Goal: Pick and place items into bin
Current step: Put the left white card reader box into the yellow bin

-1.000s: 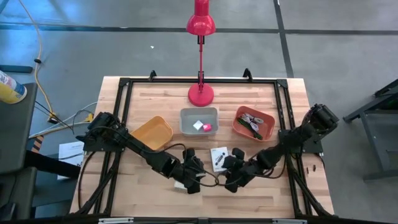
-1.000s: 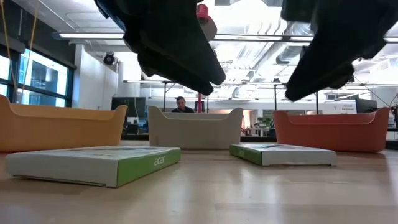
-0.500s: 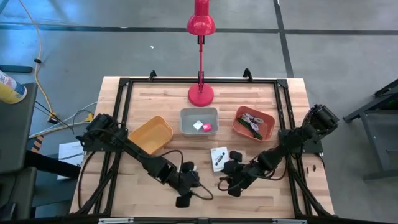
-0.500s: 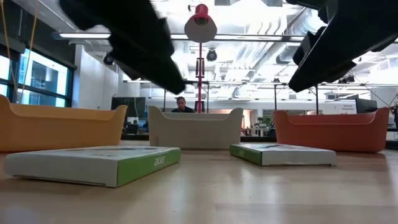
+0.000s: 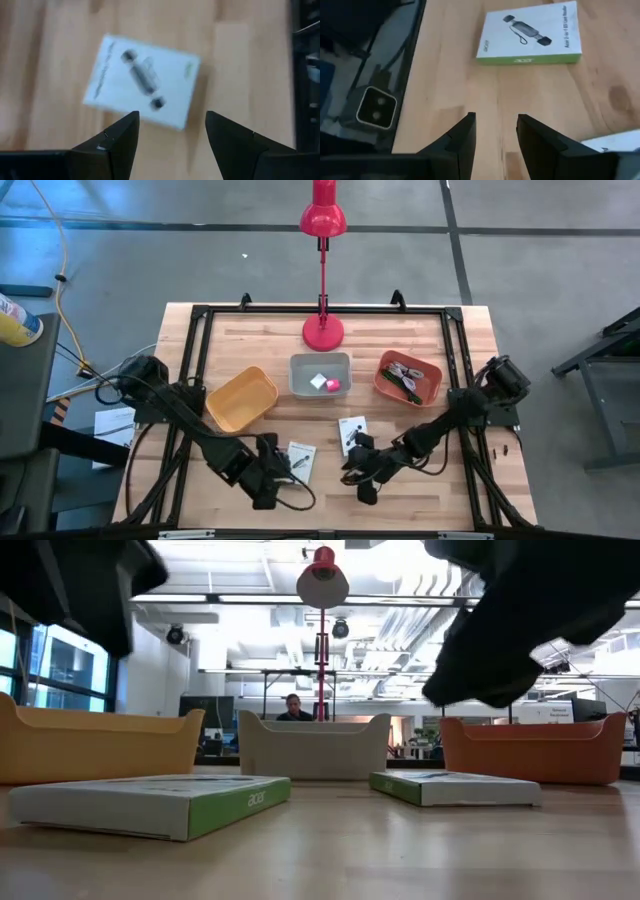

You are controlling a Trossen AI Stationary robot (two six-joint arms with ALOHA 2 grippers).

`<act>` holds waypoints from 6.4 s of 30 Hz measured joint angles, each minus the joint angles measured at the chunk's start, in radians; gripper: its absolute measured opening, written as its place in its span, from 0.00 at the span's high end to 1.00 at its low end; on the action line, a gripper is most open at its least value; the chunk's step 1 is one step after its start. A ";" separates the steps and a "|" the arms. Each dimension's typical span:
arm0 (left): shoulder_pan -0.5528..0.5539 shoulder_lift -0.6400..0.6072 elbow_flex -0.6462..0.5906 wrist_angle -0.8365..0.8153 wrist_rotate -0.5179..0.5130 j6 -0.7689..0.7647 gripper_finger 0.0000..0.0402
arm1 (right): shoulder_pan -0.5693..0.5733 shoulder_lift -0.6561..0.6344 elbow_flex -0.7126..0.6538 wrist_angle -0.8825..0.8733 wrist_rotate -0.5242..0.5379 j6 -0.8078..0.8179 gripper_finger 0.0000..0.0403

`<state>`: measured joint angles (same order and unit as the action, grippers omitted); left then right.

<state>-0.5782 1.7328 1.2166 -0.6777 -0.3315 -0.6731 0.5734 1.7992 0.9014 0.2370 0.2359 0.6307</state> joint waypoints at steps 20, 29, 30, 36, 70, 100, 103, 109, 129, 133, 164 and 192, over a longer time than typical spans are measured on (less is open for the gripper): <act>-0.012 -0.014 -0.295 0.419 0.006 -0.570 0.46 | -0.019 0.022 0.001 0.150 0.007 0.202 0.67; -0.011 -0.025 -0.430 0.756 -0.063 -0.645 0.46 | -0.019 0.022 0.001 0.149 -0.005 0.380 0.67; -0.011 -0.026 -0.431 0.768 -0.066 -0.644 0.46 | -0.017 0.022 0.001 0.149 -0.006 0.315 0.66; -0.012 -0.070 -0.432 0.721 -0.073 -0.636 0.46 | 0.028 0.022 0.001 0.138 0.046 -0.134 0.57; 0.022 -0.115 -0.486 0.559 -0.014 -0.933 0.46 | -0.057 0.331 0.246 0.074 0.083 -0.160 0.32; 0.068 -0.111 -0.483 0.624 0.044 -0.802 0.15 | -0.058 0.331 0.246 0.073 0.095 -0.231 0.32; 0.069 -0.111 -0.483 0.624 0.044 -0.830 0.10 | -0.064 0.331 0.246 0.093 0.094 -0.230 0.32; 0.069 -0.087 -0.483 0.639 0.058 -0.888 0.10 | -0.078 0.330 0.246 0.100 0.087 -0.228 0.32; 0.068 -0.032 -0.481 0.739 0.050 -0.905 0.18 | -0.082 0.322 0.246 0.177 0.099 -0.202 0.33; 0.068 -0.032 -0.482 0.739 0.049 -0.906 0.19 | -0.090 0.322 0.246 0.142 0.126 -0.202 0.33; 0.069 -0.029 -0.484 0.783 -0.003 -0.922 0.21 | -0.057 0.385 0.274 0.114 0.231 -0.142 0.33; 0.070 0.020 -0.479 0.863 0.070 -0.945 0.21 | -0.045 0.416 0.271 0.103 0.245 -0.115 0.33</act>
<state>-0.5084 1.7531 0.7372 0.1853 -0.2611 -1.6176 0.5285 2.2154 1.1725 0.3397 0.4808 0.5152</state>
